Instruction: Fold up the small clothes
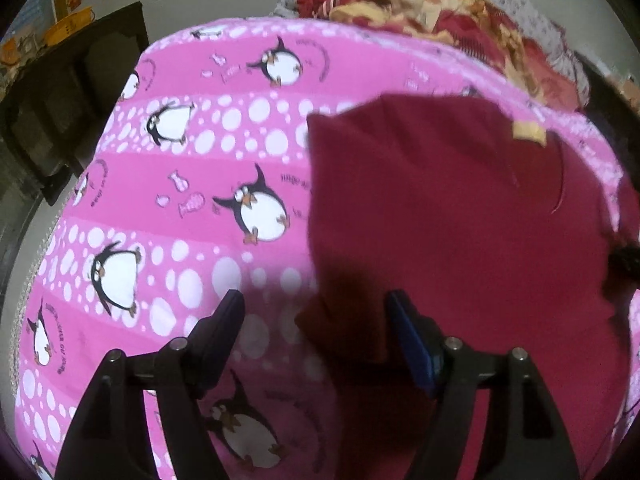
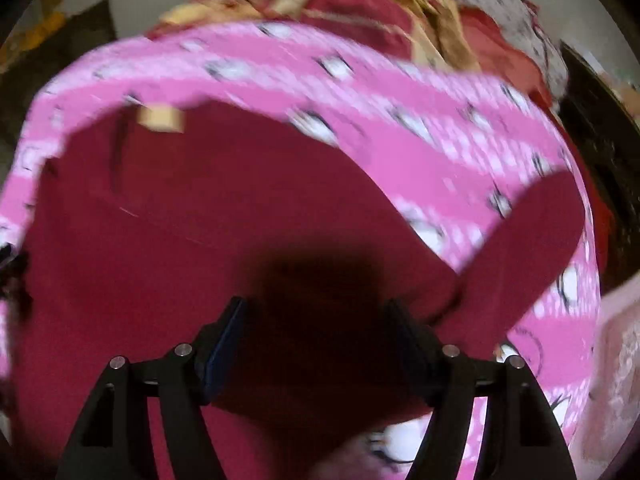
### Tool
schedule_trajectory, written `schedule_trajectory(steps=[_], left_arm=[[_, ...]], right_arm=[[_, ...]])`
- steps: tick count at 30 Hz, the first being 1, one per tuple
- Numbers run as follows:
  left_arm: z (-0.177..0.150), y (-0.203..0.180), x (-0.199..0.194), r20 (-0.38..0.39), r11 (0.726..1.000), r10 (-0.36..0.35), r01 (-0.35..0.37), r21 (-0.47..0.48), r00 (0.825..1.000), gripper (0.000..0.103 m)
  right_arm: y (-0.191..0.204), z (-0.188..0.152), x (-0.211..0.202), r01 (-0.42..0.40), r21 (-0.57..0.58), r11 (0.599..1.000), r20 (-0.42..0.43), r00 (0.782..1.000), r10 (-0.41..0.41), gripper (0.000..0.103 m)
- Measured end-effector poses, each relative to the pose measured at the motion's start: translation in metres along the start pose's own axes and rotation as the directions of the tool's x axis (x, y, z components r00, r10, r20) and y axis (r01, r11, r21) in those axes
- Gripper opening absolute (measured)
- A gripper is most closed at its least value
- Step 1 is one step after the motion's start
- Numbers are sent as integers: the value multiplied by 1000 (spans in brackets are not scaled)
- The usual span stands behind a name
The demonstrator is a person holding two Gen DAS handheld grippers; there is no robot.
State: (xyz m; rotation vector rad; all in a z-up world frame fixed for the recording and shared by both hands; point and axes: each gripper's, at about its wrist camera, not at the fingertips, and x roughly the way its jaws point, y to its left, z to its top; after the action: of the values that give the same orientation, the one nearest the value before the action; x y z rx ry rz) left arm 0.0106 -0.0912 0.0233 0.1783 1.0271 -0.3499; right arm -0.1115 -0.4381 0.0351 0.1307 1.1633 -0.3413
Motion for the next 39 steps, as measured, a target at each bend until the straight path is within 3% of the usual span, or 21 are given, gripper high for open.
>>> schedule_trajectory(steps=[3, 5, 6, 10, 15, 18, 23, 28, 39], left_arm=[[-2, -2, 4, -2, 1000, 21, -21, -8, 1000, 77], [-2, -3, 4, -2, 1000, 31, -31, -4, 1000, 77], [-1, -4, 3, 1, 999, 36, -36, -3, 999, 77], [-3, -8, -1, 21, 999, 52, -52, 6, 998, 78], [-9, -16, 2, 34, 996, 79, -80, 26, 996, 78], [-8, -15, -1, 34, 996, 83, -84, 23, 996, 78], [-8, -21, -14, 50, 994, 96, -98, 49, 994, 78], [-6, -30, -31, 75, 995, 74, -78, 58, 994, 78], [-6, -55, -45, 77, 996, 32, -38, 75, 996, 78]], right_arm=[[-3, -3, 7, -43, 31, 999, 20, 999, 43, 65], [0, -2, 1, -81, 30, 996, 50, 996, 80, 16], [1, -1, -7, -69, 20, 997, 79, 995, 67, 9], [-5, 4, -26, -63, 24, 998, 168, 984, 59, 9], [-5, 0, -1, -36, 71, 997, 111, 993, 28, 10], [-5, -4, -13, -42, 80, 996, 127, 991, 32, 14], [5, -20, -48, -34, 29, 999, 181, 983, 28, 41], [15, -33, -50, -97, 15, 995, 155, 983, 94, 42], [12, -44, -39, -122, 60, 991, 138, 984, 112, 42]])
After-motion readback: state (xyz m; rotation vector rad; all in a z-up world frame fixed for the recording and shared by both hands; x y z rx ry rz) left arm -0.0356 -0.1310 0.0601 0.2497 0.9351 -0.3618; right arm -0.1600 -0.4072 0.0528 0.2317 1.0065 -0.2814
